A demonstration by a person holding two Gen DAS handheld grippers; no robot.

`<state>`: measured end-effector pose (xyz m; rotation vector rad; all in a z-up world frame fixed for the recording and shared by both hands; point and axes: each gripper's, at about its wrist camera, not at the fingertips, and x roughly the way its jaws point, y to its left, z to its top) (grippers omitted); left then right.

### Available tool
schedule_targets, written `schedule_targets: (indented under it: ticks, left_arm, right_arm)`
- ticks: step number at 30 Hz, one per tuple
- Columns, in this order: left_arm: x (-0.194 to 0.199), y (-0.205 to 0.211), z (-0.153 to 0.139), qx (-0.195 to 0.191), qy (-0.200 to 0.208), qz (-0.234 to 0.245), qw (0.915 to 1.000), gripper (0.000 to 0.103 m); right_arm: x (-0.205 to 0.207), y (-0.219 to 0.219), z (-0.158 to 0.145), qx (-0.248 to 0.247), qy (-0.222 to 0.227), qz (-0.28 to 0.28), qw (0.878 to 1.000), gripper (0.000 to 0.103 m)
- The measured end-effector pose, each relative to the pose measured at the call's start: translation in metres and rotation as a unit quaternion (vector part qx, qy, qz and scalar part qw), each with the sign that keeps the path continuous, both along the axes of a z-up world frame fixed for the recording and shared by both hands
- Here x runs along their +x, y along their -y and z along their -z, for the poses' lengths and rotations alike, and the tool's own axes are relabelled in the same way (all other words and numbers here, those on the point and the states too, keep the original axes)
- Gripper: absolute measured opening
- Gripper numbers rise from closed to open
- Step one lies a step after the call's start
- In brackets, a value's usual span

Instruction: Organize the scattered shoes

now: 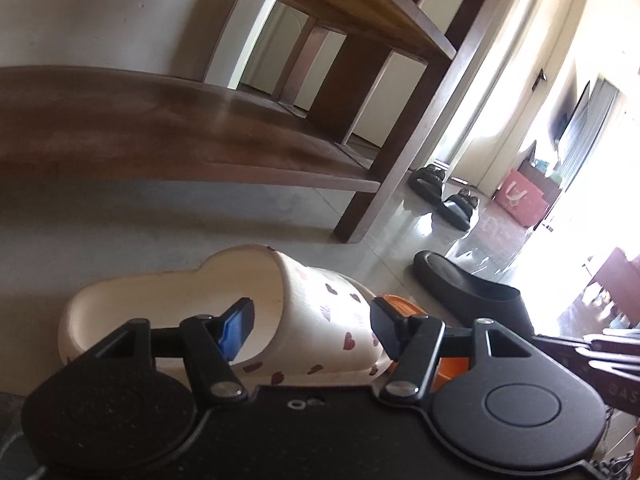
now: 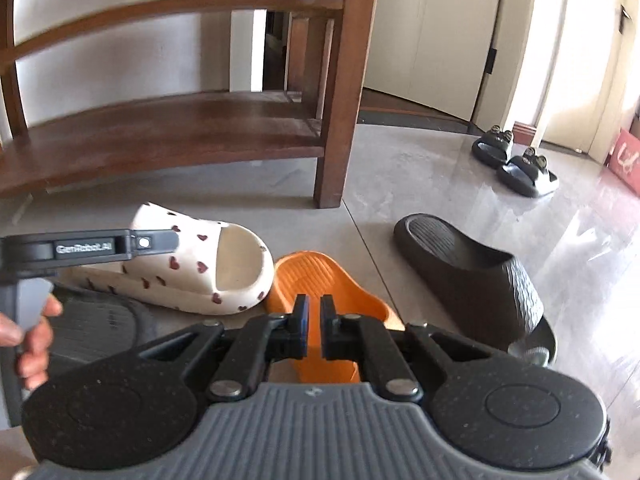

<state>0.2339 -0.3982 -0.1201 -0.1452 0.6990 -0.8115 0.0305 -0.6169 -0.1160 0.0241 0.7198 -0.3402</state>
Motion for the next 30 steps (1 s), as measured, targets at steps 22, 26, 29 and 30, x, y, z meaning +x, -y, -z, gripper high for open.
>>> schedule_targets:
  ticks: [22,26,29,30]
  left_arm:
    - [-0.010,0.013,-0.012,-0.046,-0.007,0.078,0.9958,0.012]
    - [-0.025,0.002,-0.014,-0.061,-0.006,0.118,0.9911,0.012]
    - [-0.033,-0.006,-0.014,-0.066,-0.010,0.135,0.9886,0.012]
    - [-0.037,-0.009,-0.014,-0.069,-0.013,0.141,0.9875,0.012]
  right_arm:
    - [-0.012,0.007,0.009,0.015,-0.006,0.024,1.000,0.010]
    - [-0.016,0.006,0.007,0.002,-0.003,0.027,1.000,0.010]
    - [-0.022,0.006,0.005,-0.001,0.000,0.032,1.000,0.010]
    - [-0.024,0.006,0.004,-0.002,0.000,0.034,0.999,0.010]
